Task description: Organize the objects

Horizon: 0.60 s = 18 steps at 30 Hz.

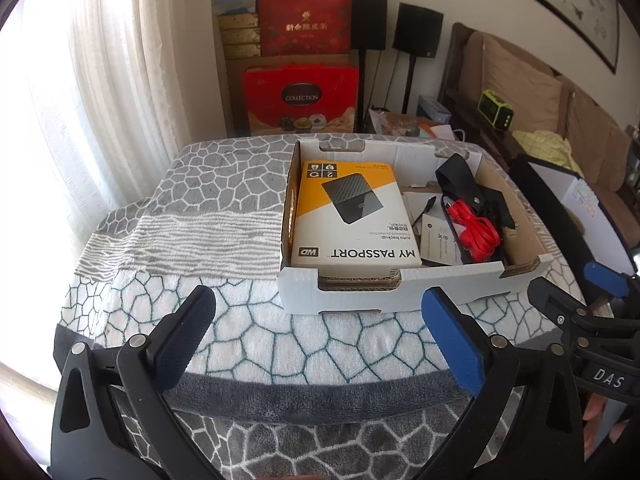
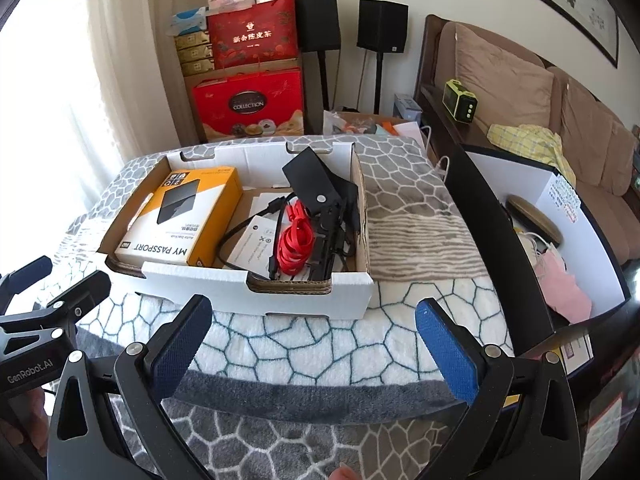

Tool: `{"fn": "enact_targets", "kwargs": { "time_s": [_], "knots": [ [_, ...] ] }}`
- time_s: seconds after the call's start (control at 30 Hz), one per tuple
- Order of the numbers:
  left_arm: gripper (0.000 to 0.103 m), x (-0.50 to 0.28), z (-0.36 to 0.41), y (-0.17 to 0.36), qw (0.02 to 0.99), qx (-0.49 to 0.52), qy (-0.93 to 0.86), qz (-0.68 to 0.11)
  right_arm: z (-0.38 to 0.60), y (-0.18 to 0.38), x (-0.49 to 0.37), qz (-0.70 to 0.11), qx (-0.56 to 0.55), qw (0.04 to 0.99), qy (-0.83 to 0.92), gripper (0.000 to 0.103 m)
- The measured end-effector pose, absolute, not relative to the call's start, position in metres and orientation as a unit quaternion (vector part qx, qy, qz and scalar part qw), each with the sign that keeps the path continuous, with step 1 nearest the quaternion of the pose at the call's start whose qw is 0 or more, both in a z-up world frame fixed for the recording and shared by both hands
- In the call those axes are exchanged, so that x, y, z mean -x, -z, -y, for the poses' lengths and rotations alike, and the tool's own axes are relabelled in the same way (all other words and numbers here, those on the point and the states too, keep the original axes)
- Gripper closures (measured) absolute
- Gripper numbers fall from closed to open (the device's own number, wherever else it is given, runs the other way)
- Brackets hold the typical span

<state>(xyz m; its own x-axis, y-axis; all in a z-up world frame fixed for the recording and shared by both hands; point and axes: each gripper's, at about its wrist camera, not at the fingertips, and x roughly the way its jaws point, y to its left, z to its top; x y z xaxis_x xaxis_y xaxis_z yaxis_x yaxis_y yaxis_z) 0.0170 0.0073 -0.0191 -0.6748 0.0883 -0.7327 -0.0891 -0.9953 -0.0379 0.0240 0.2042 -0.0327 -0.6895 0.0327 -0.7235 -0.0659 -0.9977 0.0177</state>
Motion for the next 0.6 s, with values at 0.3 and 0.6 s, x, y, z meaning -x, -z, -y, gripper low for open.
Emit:
{"fn": "enact_targets", "kwargs": {
  "time_s": [0.3, 0.6],
  "knots": [
    [0.0, -0.0182, -0.0035, 0.0149, 0.04, 0.393, -0.919, -0.002, -0.2036, 0.0273, -0.0268, -0.016, 0.379, 0.04, -0.924, 0.001],
    [0.0, -0.0194, -0.0028, 0.0118, 0.044, 0.391, -0.919, 0.004, -0.2061, 0.0247, -0.0281, -0.016, 0.376, 0.043, -0.925, 0.001]
  ]
}}
